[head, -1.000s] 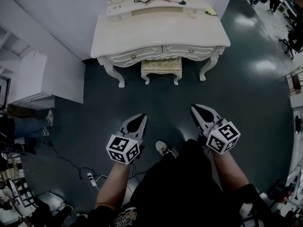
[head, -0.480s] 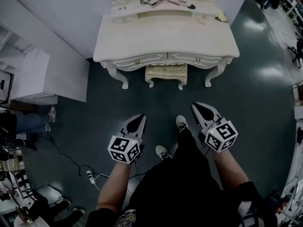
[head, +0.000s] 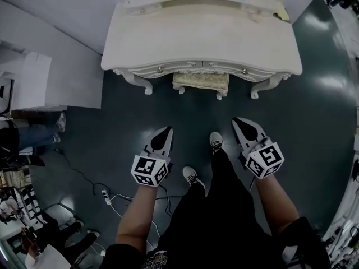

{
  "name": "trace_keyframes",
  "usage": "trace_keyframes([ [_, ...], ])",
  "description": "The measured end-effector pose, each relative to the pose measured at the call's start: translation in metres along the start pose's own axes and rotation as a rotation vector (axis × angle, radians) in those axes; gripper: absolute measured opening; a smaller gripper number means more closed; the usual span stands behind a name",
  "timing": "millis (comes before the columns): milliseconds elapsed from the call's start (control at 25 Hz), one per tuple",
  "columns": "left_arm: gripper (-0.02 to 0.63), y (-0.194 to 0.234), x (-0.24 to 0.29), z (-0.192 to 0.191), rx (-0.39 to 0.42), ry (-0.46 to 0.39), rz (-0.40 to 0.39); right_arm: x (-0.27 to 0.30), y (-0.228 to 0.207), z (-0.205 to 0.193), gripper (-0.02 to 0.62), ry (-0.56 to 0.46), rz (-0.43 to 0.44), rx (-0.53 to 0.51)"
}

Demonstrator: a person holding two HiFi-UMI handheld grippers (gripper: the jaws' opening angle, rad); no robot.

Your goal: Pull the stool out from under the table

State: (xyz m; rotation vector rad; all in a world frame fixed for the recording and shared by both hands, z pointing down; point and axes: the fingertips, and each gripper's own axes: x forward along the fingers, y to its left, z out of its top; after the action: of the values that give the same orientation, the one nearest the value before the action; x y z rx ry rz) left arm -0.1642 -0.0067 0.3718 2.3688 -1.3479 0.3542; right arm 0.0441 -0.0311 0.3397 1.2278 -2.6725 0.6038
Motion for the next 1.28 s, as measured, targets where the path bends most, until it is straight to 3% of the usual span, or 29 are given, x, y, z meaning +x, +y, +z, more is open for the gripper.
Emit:
trace_keyframes([
  [560, 0.017, 0.084, 0.126, -0.102, 0.008, 0.119, 0.056, 0.076, -0.096, -0.106, 0.048, 0.049, -0.058, 0.039],
  [640, 0.059, 0.100, 0.145, -0.120, 0.005, 0.135, 0.057, 0.089, -0.105, -0.124, 0.115, 0.065, -0.065, 0.048],
  [1080, 0.154, 0.191, 0.235, -0.239, 0.067, 0.236, 0.079, 0.170, -0.179, -0.260, 0.196, 0.216, -0.162, -0.004],
  [1280, 0.206, 0.235, 0.276, -0.289, 0.021, 0.269, 0.112, 0.203, -0.228, -0.329, 0.226, 0.293, -0.236, 0.021],
])
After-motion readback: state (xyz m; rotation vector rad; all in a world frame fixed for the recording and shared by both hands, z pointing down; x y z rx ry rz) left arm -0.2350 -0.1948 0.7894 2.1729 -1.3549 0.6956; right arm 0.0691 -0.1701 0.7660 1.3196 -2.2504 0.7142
